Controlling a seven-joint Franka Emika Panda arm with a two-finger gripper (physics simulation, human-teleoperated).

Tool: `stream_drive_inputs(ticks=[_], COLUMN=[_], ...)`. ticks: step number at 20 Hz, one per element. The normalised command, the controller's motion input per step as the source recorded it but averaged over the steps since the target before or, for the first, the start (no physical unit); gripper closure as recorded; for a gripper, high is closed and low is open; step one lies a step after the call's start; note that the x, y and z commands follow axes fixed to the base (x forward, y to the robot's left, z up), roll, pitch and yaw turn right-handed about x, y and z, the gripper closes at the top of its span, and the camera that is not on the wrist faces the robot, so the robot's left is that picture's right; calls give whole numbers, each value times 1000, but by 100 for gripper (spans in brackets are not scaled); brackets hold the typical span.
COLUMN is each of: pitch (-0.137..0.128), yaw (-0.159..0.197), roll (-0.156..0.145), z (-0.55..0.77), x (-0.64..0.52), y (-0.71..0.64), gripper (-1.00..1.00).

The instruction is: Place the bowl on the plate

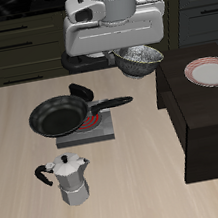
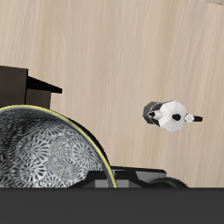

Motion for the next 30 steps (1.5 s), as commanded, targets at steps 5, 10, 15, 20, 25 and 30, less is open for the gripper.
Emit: stream_drive_inputs(ticks=[5,10,15,20,25,30], pitch=[-9,-12,-25,-14,-24,-6], yaw=[-1,36,40,30,6,-5], roll=[4,37,55,43,-4,-12], z=[55,-86,-25,0,79,42], x=[-166,-358,-444,-289,-6,54], y=[43,252,333,315,172,204], gripper=[100,100,100,100,100,100])
